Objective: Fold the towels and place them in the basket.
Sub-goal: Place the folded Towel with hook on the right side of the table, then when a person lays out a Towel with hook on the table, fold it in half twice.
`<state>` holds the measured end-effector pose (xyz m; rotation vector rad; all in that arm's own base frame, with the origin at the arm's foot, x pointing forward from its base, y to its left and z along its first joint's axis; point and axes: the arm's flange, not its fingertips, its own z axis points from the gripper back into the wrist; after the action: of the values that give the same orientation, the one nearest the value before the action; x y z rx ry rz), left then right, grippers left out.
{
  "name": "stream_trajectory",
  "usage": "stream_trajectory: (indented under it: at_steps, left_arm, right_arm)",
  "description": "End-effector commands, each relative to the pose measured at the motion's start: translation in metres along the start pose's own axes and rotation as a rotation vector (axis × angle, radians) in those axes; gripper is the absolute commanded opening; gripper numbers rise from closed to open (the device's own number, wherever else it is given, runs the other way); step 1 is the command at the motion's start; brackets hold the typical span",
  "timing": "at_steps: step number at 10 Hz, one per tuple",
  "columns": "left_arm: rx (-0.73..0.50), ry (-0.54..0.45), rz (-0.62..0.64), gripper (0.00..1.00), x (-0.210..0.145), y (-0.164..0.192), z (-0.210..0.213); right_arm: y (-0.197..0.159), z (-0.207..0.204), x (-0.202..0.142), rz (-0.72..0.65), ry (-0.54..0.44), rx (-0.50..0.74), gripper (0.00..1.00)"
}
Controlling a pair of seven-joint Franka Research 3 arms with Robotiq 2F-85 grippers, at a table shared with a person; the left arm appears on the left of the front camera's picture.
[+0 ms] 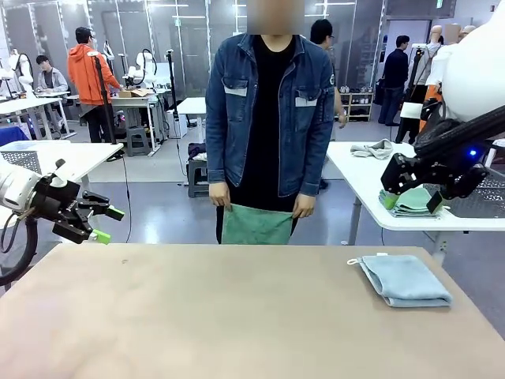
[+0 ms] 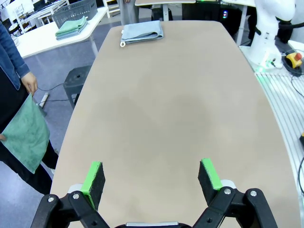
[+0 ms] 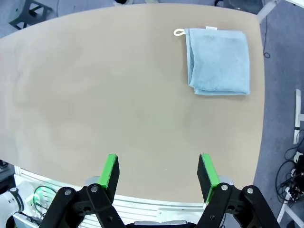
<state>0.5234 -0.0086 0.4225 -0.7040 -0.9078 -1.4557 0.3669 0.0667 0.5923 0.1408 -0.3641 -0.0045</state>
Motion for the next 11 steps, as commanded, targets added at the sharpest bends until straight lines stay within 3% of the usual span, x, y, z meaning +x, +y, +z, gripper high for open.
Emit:
stream_trajectory:
  at_steps: [1, 11]
  left_arm:
    - [0.002, 0.001, -0.002, 1.00, 0.0017, -0.0009, 0.0003]
    - [0.002, 0.001, -0.002, 1.00, 0.0017, -0.0009, 0.0003]
  right_arm:
    - [0.0028, 0.0011, 0.0006, -0.019, -0.018, -0.004, 0.83]
    - [0.0028, 0.0011, 0.0006, -0.019, -0.018, -0.004, 0.83]
